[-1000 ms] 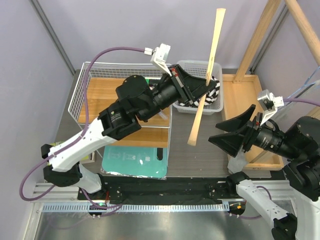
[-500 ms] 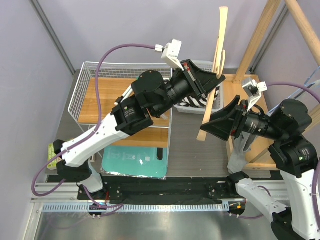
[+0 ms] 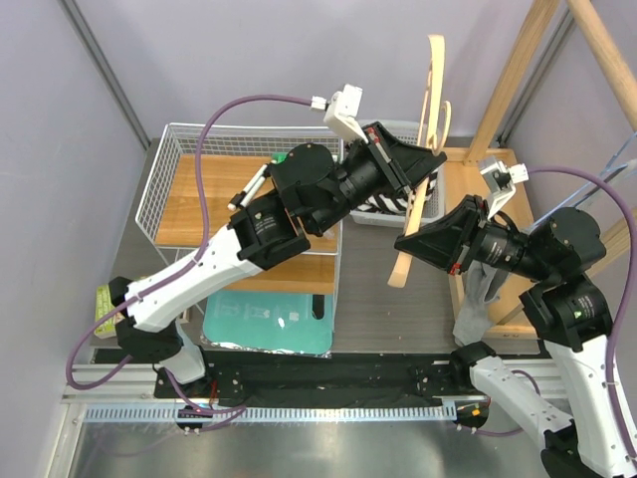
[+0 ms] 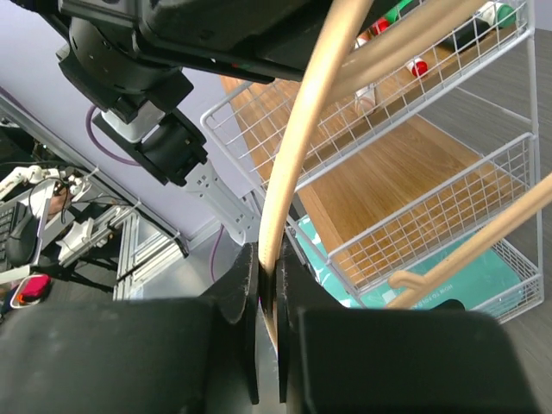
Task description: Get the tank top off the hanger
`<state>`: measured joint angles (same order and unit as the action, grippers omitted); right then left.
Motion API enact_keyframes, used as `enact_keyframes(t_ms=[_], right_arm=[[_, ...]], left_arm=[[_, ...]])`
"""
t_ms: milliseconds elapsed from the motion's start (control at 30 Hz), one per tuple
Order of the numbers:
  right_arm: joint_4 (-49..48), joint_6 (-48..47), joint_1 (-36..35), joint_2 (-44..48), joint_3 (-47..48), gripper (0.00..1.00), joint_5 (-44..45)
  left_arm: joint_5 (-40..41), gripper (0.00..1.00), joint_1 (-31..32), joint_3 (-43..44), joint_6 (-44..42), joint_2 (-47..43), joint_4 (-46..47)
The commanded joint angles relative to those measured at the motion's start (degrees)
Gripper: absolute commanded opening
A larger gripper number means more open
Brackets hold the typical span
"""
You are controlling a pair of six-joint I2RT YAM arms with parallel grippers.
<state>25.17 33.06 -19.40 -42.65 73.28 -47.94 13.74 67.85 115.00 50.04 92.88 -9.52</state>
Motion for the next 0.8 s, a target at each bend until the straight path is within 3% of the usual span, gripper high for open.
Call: enact_keyframes(t_ms=[0,33,133,200,267,367,567,767], right_arm=[[-7.8,8.5,0.1,2.0,-2.1,0.01,5.4],[-9.4,9.6,0.1,2.3,-2.5,0.01,6.1],[-12.0,13.6,0.1,3.5,-3.6,0.01,8.2],[-12.0,14.7,0.1,4.0,-3.3,0.01,9.5],[-10.8,15.3,0.1,3.8,-2.3,0.01,12.3],[-9.8,16.9,0.1,2.2,-1.0,0.01,16.4],[-10.1,22.6,0.1,-3.5,0.9,0.01,28.9],[-16.8,28.6,0.1,-12.6,4.0,0.01,42.0]], left_arm=[[1.2,0.04,0.1,-0.6,0.5,-2.9,4.9],[1.4,0.22,0.1,-1.4,0.3,-3.3,4.9],[2.8,0.49,0.1,-4.0,-1.3,-5.9,5.5],[2.4,0.55,0.1,-5.0,-2.2,-7.7,5.1],[1.3,0.69,0.1,-5.2,-2.5,-8.8,4.9],[-2.1,0.74,0.1,-5.5,-2.8,-11.3,4.4],[-5.6,0.73,0.1,-7.7,-5.6,-18.0,2.4],[-9.8,0.74,0.1,-7.8,-7.2,-22.8,-2.6]])
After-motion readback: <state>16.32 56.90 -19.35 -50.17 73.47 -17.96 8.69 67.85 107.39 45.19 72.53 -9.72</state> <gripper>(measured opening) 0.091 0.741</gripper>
